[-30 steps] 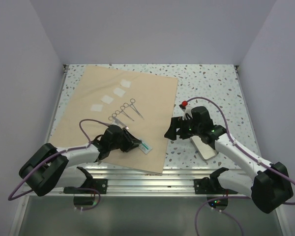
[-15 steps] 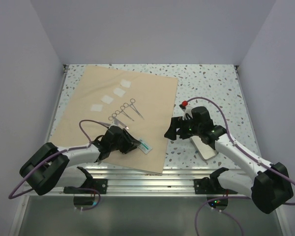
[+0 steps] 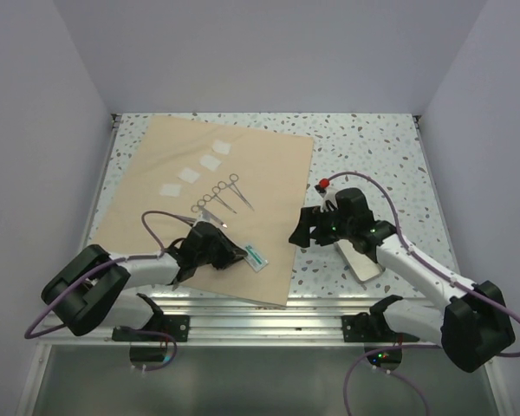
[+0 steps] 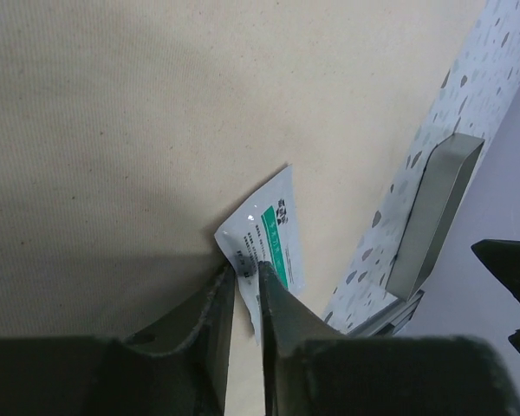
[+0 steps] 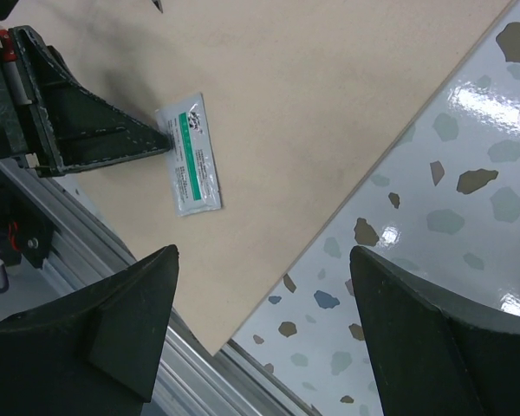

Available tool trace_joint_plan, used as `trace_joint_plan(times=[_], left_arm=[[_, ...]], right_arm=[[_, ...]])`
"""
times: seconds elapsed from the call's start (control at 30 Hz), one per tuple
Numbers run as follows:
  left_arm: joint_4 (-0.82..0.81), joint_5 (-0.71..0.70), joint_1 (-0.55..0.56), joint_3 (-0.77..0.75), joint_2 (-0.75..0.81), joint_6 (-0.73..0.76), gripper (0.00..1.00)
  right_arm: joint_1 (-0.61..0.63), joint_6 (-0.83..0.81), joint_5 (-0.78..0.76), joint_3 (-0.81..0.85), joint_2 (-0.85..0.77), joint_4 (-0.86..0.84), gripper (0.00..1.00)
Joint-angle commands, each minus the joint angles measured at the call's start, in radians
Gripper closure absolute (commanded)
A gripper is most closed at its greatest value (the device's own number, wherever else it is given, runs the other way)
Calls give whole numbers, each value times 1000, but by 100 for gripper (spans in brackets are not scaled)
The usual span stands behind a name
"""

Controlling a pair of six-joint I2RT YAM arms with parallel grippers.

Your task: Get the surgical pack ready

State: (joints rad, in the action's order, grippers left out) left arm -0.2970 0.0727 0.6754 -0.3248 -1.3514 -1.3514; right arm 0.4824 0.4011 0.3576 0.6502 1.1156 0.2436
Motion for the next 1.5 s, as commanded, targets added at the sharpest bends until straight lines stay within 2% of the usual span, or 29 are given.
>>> trace_joint_plan(times=[0.0,0.13,0.27,0.47,0.53,0.77,1.0,1.2,1.47], left_arm=[[-13,-40,4,-17,-25,18,79],[1,-36,6,-52,-49,78,100],[-31,-34,7,-37,-26,129,100],[-156,-16,9,36,156,279,100],[-140,-11,9,50,233,323,100],[-120,113,9,50,356,382,100],[-235,306,12,79,403,359,100],[-251,354,12,104,463,348,100],[-332,403,12,130,460,321,100]], right_arm=[[4,5,17,6,24,-53,16],[2,5,24,9,50,-58,17],[4,-8,35,11,58,-53,17],[2,-85,250,34,102,-30,16],[11,-64,366,23,113,-96,16],[50,18,512,-9,141,-303,11],[85,-1,546,14,185,-357,11],[96,28,584,-6,182,-447,15],[123,102,613,-40,205,-583,20]])
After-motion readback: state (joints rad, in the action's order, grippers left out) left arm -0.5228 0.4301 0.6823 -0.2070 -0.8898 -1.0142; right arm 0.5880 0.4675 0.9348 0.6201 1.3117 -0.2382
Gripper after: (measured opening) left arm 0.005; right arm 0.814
